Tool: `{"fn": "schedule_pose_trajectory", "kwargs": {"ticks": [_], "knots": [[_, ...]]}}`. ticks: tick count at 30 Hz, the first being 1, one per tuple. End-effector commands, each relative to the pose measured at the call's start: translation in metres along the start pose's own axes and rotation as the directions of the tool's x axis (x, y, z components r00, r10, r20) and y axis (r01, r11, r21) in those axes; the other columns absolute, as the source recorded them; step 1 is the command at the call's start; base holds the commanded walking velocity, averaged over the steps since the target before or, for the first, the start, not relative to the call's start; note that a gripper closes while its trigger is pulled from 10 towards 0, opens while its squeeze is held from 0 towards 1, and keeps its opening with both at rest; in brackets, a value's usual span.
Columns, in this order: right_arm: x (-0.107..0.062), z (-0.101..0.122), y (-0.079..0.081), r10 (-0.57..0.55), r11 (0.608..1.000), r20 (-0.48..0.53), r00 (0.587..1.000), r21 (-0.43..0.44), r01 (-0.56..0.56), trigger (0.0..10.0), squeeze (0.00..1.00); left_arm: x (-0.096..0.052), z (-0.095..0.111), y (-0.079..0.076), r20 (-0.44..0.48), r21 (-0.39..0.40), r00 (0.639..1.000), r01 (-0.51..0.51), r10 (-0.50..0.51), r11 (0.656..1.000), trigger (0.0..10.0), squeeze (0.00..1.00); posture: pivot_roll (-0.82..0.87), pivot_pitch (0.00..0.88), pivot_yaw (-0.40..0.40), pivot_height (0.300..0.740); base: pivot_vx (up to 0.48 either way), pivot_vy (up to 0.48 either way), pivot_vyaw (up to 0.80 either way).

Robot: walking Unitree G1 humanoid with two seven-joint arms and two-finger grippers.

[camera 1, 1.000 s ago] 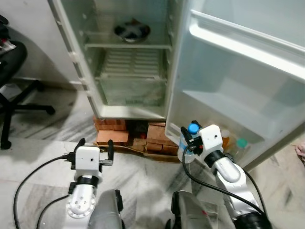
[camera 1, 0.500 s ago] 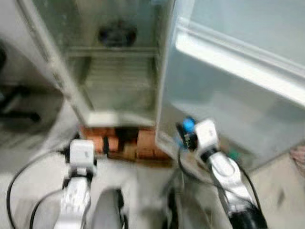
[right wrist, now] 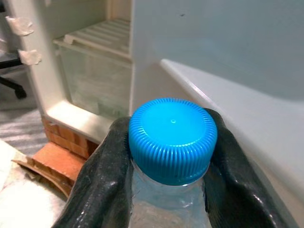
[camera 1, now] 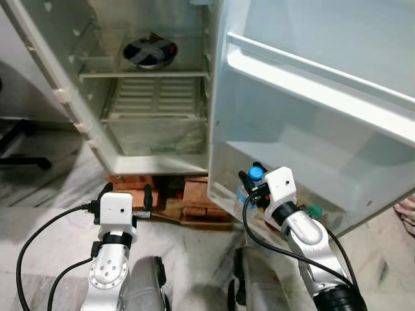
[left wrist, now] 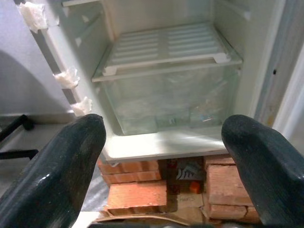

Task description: Restocking fridge

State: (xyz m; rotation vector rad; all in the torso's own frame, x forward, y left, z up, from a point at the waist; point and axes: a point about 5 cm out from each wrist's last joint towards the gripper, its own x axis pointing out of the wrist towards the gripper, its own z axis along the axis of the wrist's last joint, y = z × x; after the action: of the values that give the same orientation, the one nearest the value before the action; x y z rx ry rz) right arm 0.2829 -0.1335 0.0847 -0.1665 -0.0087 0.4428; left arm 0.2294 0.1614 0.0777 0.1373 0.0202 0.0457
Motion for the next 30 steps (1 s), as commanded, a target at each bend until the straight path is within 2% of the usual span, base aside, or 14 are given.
{"fn": "schedule_pose_trajectory", "kwargs": {"ticks": [1, 9, 16, 18, 21, 24, 25, 30], "knots": [[-0.001, 0.005, -0.002, -0.004, 1.0, 0.023, 1.0, -0.012, 0.004, 10.0, 0.0, -0.002, -0.002, 0.0, -0.016, 0.009, 1.0, 0.004, -0.004, 1.0, 10.0, 0.0, -0.03, 0.146, 0.0, 0.583, 0.0, 0.0, 0.0], [0.001, 0.006, -0.006, -0.013, 1.0, 0.028, 1.0, -0.027, 0.014, 10.0, 0.0, -0.002, 0.0, -0.003, -0.011, 0.017, 1.0, 0.009, -0.009, 1.0, 10.0, 0.0, -0.02, 0.15, 0.003, 0.538, 0.0, 0.0, 0.0], [0.004, 0.008, -0.011, -0.023, 0.999, 0.03, 0.999, -0.036, 0.024, 10.0, 0.0, -0.003, -0.002, -0.001, -0.023, 0.028, 1.0, 0.0, 0.001, 1.0, 10.0, 0.0, -0.02, 0.154, 0.001, 0.538, 0.0, 0.0, 0.0], [0.007, 0.008, -0.011, -0.015, 0.999, 0.032, 0.999, -0.038, 0.016, 10.0, 0.0, -0.005, -0.007, 0.007, -0.055, 0.086, 0.996, -0.064, 0.069, 0.994, 10.0, 0.0, -0.02, 0.156, -0.001, 0.538, 0.0, 0.0, 0.0], [0.012, 0.011, -0.008, 0.003, 0.999, 0.041, 0.999, -0.042, -0.001, 10.0, 0.0, -0.008, -0.01, 0.015, -0.073, 0.115, 0.99, -0.111, 0.12, 0.987, 10.0, 0.0, 0.0, 0.168, -0.002, 0.538, 0.0, 0.0, 0.0], [0.017, 0.014, -0.005, 0.024, 0.999, 0.051, 0.998, -0.044, -0.022, 10.0, 0.0, -0.013, -0.012, 0.021, -0.09, 0.132, 0.985, -0.135, 0.148, 0.982, 10.0, 0.0, 0.01, 0.181, -0.004, 0.538, 0.0, 0.0, 0.0], [0.022, 0.016, -0.001, 0.043, 0.998, 0.065, 0.997, -0.038, -0.04, 10.0, 0.0, -0.018, -0.015, 0.026, -0.112, 0.141, 0.98, -0.149, 0.166, 0.979, 10.0, 0.0, 0.02, 0.192, -0.005, 0.538, 0.0, 0.0, 0.0], [0.031, 0.022, 0.005, 0.063, 0.997, 0.092, 0.994, -0.054, -0.059, 10.0, 0.0, -0.031, -0.019, 0.032, -0.144, 0.161, 0.971, -0.165, 0.189, 0.973, 10.0, 0.0, 0.04, 0.205, -0.006, 0.538, 0.0, 0.0, 0.0]]}}
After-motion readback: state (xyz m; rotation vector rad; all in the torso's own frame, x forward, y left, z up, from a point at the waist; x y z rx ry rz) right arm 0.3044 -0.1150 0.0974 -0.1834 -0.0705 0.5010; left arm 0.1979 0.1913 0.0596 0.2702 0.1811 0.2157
